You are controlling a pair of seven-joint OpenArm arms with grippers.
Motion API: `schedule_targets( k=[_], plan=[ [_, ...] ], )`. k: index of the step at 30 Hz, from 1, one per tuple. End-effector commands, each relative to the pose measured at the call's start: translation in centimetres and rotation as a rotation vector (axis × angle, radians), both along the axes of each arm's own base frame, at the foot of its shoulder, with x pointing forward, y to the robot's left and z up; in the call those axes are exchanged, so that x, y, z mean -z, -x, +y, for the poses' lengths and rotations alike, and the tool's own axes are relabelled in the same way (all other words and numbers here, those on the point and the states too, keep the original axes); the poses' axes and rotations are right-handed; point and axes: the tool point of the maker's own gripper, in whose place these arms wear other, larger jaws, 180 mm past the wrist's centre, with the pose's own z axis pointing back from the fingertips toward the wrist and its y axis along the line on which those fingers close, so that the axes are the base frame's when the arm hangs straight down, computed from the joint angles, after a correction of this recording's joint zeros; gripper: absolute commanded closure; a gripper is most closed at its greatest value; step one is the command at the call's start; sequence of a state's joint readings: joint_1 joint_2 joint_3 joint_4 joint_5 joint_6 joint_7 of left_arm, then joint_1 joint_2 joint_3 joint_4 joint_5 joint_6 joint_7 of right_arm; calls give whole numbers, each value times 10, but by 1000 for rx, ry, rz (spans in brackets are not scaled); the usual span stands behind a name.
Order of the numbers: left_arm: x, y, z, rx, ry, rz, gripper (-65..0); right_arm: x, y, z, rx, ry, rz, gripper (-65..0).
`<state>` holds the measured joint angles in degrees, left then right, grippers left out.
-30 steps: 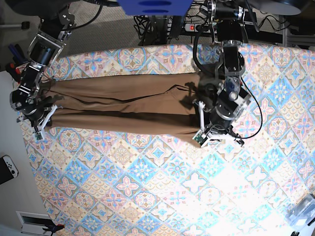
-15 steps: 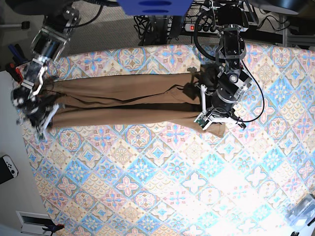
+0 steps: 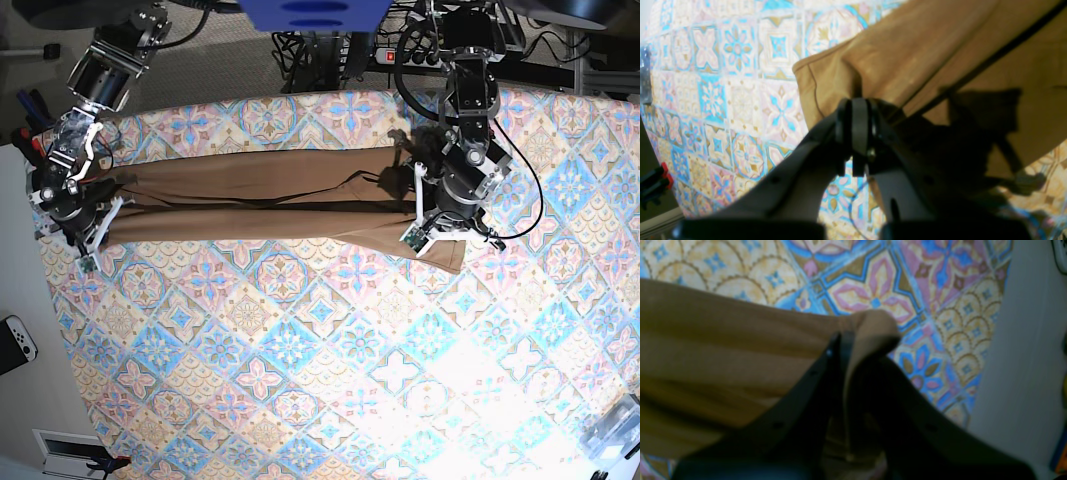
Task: Layout the t-shirt on the table in an organized manner, then fold the t-shirt properly
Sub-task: 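Pull the folded shirt into a long strip with both grippers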
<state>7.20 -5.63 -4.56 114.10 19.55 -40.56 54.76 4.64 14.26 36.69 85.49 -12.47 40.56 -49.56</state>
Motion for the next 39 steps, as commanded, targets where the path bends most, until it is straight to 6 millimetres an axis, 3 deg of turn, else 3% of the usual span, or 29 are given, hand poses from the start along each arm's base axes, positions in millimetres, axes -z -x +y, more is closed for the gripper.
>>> schedule_targets(
  k=[1,5,13,20,29,30,34,36,39],
  plan=[
    [-10,-4,6,-17,-31,-23,0,-25,-13,-10,6,39,-65,0],
    [-6,1,11,16,-106,18,0,-30,-12,-12,11,54,-62,0],
    [2,11,3,47,-150,77,0,-25,-10,-12,14,51,-45,0],
    [7,19,9,9,-185,135,0,-12,3,-10,11,43,-9,0],
    [17,31,10,5,-191,176,0,26,17,8,21,-44,64,0],
    [17,31,10,5,-191,176,-44,27,17,9,21,-47,67,-1],
    [17,31,10,3,-190,174,-236,27,17,9,21,-46,66,-123],
    [17,31,9,3,-188,174,-288,27,17,8,21,-44,67,-170],
    [16,31,7,4,-178,172,-306,26,17,8,20,-41,64,-223]
  ],
)
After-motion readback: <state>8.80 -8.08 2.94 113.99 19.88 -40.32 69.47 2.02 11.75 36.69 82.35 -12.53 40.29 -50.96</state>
